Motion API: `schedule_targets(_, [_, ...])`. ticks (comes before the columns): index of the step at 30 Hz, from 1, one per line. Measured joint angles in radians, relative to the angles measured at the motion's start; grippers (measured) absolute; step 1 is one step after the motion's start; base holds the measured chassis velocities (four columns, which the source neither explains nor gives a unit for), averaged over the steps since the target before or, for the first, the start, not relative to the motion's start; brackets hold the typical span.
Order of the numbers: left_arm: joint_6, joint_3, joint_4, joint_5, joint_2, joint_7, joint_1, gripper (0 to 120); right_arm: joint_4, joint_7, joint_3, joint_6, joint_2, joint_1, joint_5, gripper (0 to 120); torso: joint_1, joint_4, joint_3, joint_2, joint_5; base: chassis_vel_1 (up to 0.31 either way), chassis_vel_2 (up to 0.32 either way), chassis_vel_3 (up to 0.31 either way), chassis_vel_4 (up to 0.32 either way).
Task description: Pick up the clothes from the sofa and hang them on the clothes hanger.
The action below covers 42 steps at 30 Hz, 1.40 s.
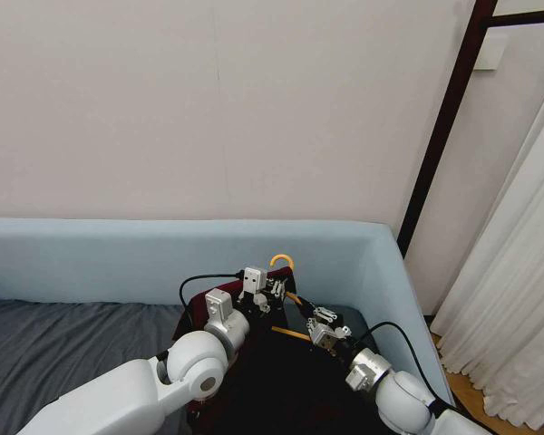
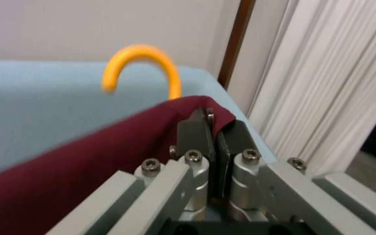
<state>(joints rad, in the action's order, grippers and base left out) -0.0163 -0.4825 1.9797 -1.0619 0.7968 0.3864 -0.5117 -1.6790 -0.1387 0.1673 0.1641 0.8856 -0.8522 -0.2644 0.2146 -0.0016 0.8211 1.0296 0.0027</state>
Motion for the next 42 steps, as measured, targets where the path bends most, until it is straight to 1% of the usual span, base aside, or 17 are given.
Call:
schedule_targets(5, [0.001, 0.038, 0.035, 0.026, -0.051, -0.019, -0.089, 0, 0.003, -0.004, -0.012, -0.002, -0.015, 0.007, 0.028, 5, 0.000, 0.0004, 0.000, 0.000, -0.0002, 0.000, 0.000, 0.000, 0.000])
schedule_targets(9, [0.007, 0.054, 0.045, 0.055, -0.082, -0.034, -0.143, 0, -0.006, -0.004, -0.021, -0.003, -0.029, 0.007, 0.040, 5, 0.000, 0.0008, 0.000, 0.000, 0.0000, 0.000, 0.000, 0.000, 0.000])
schedule_targets(12, [0.008, 0.054, 0.045, 0.058, -0.082, -0.036, -0.147, 0, -0.008, -0.004, -0.022, -0.003, -0.031, 0.006, 0.040, 5, 0.000, 0.0008, 0.000, 0.000, -0.0001, 0.000, 0.000, 0.000, 0.000])
schedule_targets(16, [0.010, 0.055, 0.046, 0.066, -0.075, -0.040, -0.157, 0, -0.025, -0.004, -0.031, -0.003, -0.041, -0.004, 0.039, 5, 0.000, -0.0003, 0.000, 0.000, -0.0001, 0.000, 0.000, 0.000, 0.000])
schedule_targets(21, [0.006, 0.050, 0.058, 0.069, -0.087, -0.044, -0.172, 1, -0.031, -0.004, -0.050, 0.008, -0.056, -0.021, 0.023, 5, 0.000, 0.0002, 0.000, 0.000, -0.0001, 0.000, 0.000, 0.000, 0.000])
schedule_targets(22, [0.004, 0.047, 0.062, 0.070, -0.093, -0.045, -0.180, 6, -0.032, -0.004, -0.056, 0.008, -0.059, -0.025, 0.021, 5, 0.000, 0.0000, 0.000, 0.000, -0.0001, 0.000, 0.000, 0.000, 0.000])
schedule_targets(23, [0.004, 0.047, 0.062, 0.070, -0.093, -0.045, -0.180, 6, -0.032, -0.004, -0.056, 0.008, -0.059, -0.025, 0.021, 5, 0.000, 0.0000, 0.000, 0.000, -0.0001, 0.000, 0.000, 0.000, 0.000])
schedule_targets(27, [0.005, 0.024, 0.070, 0.093, -0.102, -0.058, -0.195, 20, -0.028, -0.012, -0.067, 0.009, -0.057, -0.025, 0.020, 5, 0.000, 0.0002, 0.000, 0.000, 0.0000, 0.000, 0.000, 0.000, 0.000])
schedule_targets(28, [0.005, 0.024, 0.070, 0.093, -0.102, -0.058, -0.195, 20, -0.028, -0.012, -0.067, 0.009, -0.057, -0.025, 0.020, 5, 0.000, 0.0002, 0.000, 0.000, 0.0000, 0.000, 0.000, 0.000, 0.000])
schedule_targets(31, [0.004, 0.017, 0.075, 0.100, -0.106, -0.060, -0.204, 27, -0.027, -0.014, -0.069, 0.008, -0.056, -0.024, 0.020, 5, 0.000, 0.0001, 0.000, 0.000, 0.0000, 0.000, 0.000, 0.000, 0.000])
schedule_targets(35, [-0.002, 0.032, 0.089, 0.116, -0.115, -0.063, -0.222, 36, -0.021, -0.019, -0.073, 0.008, -0.051, -0.024, 0.017, 5, 0.000, 0.0002, 0.000, 0.000, -0.0001, 0.000, 0.000, 0.000, 0.000])
schedule_targets(36, [-0.002, 0.045, 0.099, 0.126, -0.122, -0.068, -0.230, 43, -0.015, -0.020, -0.077, 0.009, -0.048, -0.024, 0.014, 5, 0.000, 0.0002, 0.000, 0.000, -0.0002, 0.000, 0.000, 0.000, 0.000])
schedule_targets(38, [-0.002, 0.073, 0.128, 0.138, -0.146, -0.084, -0.243, 52, -0.004, -0.023, -0.082, 0.015, -0.044, -0.024, 0.006, 5, 0.000, 0.0001, 0.000, 0.000, -0.0002, 0.000, 0.000, 0.000, 0.000])
schedule_targets(39, [-0.002, 0.073, 0.128, 0.138, -0.146, -0.084, -0.243, 52, -0.004, -0.023, -0.082, 0.015, -0.044, -0.024, 0.006, 5, 0.000, 0.0001, 0.000, 0.000, -0.0002, 0.000, 0.000, 0.000, 0.000])
schedule_targets(40, [0.003, 0.091, 0.144, 0.143, -0.164, -0.098, -0.248, 56, 0.001, -0.024, -0.084, 0.019, -0.043, -0.024, 0.000, 5, 0.000, 0.0001, 0.000, 0.000, -0.0001, 0.000, 0.000, 0.000, 0.000])
schedule_targets(41, [0.013, 0.109, 0.157, 0.145, -0.186, -0.116, -0.251, 58, 0.005, -0.026, -0.086, 0.023, -0.042, -0.024, -0.005, 5, 0.000, 0.0002, 0.000, 0.000, 0.0000, 0.000, 0.000, 0.000, 0.000])
schedule_targets(42, [0.031, 0.123, 0.163, 0.145, -0.209, -0.141, -0.251, 65, 0.009, -0.027, -0.088, 0.028, -0.041, -0.026, -0.013, 5, 0.000, 0.0003, 0.000, 0.000, -0.0002, 0.000, 0.000, 0.000, 0.000])
